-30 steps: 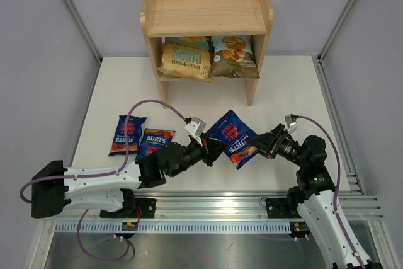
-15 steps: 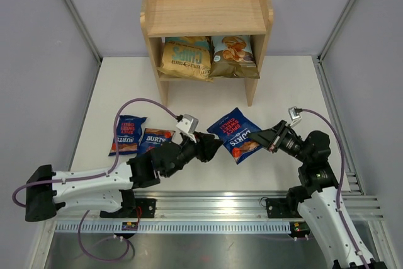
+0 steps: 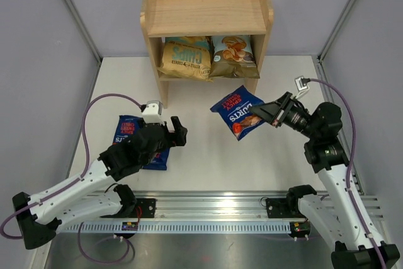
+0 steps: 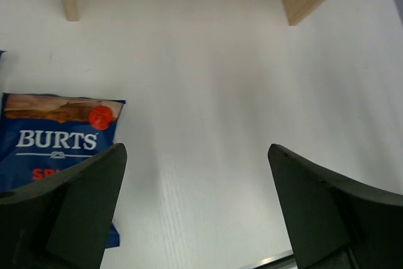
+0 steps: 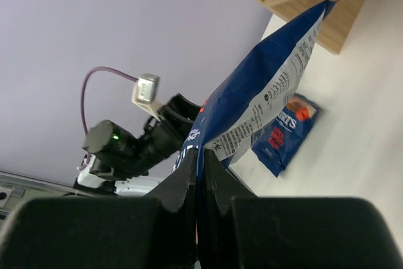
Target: Place and organize the chips bags onto the shelf
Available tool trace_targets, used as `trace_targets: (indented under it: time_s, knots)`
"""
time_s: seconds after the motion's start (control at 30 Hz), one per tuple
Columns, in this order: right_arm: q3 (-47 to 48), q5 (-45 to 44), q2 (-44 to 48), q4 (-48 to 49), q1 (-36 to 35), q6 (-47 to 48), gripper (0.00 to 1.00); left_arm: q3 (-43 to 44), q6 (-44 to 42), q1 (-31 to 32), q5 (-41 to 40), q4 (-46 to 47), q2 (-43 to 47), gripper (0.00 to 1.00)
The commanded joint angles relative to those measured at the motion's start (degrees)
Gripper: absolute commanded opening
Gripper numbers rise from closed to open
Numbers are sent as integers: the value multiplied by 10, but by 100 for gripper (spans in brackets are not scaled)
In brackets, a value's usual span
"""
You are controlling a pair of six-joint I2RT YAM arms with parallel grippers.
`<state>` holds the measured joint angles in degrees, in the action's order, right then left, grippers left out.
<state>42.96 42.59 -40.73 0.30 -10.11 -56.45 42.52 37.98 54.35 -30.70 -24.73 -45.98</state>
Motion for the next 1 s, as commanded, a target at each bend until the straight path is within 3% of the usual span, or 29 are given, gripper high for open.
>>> trace_targets:
  time_s: [0.0, 0.47, 0.73, 0.97]
  knots:
    - [109, 1, -42, 13, 1, 26, 8, 52, 1, -20, 19, -116, -13, 99]
    - [456, -52, -300, 37, 0, -18, 6, 124, -61, -21, 100, -230, 70, 99]
    - [659, -110, -480, 7, 0, -32, 5, 133, -94, -21, 73, -272, 148, 99]
    - [762, -250, -581, -94, -29, -36, 4, 113, -104, -21, 58, -274, 166, 99]
